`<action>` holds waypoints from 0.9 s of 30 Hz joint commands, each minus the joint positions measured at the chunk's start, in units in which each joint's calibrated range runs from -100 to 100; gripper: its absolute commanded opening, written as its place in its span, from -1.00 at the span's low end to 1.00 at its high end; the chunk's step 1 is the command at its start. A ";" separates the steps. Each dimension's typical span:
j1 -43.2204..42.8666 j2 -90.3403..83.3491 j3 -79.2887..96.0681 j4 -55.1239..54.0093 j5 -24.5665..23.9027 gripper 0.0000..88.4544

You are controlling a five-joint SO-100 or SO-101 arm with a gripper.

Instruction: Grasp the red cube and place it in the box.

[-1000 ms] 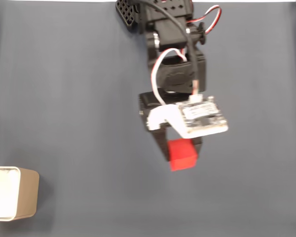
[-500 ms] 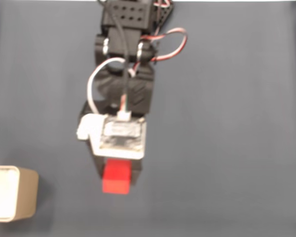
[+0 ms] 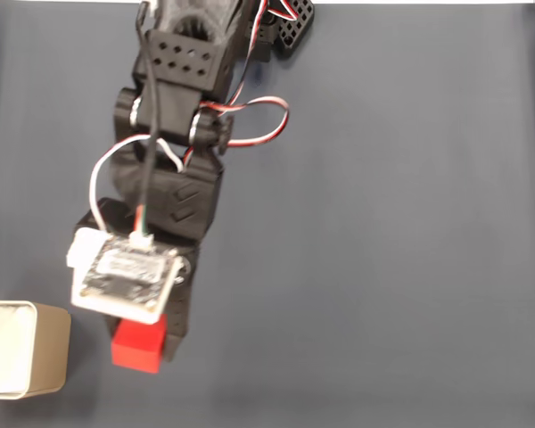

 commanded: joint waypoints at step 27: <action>10.21 15.55 -22.39 -0.38 -1.32 -0.93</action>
